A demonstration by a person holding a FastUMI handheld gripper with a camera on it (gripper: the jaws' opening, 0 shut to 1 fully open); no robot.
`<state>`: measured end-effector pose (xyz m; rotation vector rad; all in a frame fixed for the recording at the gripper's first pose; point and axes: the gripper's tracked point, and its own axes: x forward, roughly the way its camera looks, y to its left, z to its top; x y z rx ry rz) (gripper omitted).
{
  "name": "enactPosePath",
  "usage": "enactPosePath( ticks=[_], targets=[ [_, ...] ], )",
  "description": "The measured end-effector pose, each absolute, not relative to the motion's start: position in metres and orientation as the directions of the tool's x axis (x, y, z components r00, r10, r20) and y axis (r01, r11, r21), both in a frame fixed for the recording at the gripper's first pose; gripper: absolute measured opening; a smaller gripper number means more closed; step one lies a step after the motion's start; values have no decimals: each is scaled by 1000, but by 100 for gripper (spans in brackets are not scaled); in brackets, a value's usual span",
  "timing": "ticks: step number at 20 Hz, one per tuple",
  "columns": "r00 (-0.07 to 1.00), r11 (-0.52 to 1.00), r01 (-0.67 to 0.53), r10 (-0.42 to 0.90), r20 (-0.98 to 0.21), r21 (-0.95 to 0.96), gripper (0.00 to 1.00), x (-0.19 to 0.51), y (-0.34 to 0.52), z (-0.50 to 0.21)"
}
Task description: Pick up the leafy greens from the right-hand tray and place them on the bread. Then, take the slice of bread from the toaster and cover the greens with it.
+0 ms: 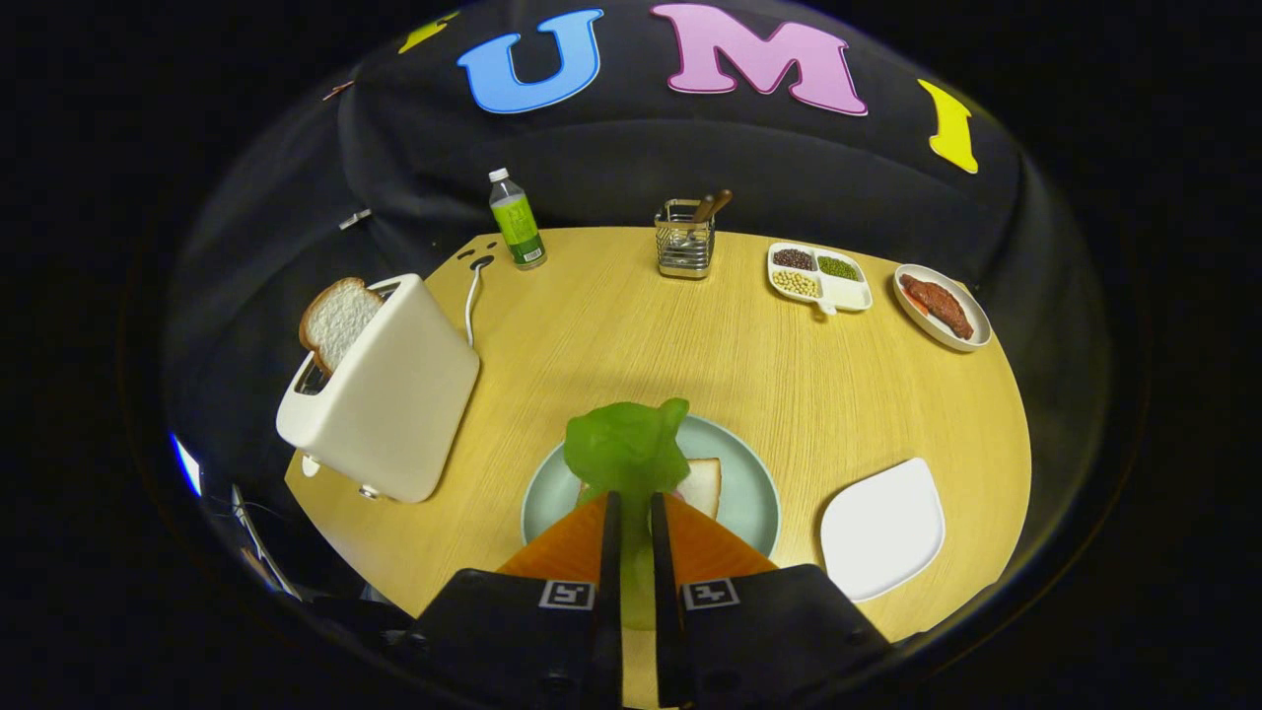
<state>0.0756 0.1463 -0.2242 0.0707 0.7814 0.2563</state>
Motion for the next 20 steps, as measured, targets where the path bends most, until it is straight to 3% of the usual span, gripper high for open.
enactPosePath(
  ticks=[5,10,20],
  targets=[
    [670,967,-202,251,-698,154,28,76,153,-229],
    [700,967,-211,249,-670,140,98,76,153,-218],
    [778,950,-304,294,-556,77,99,72,186,-162]
  ],
)
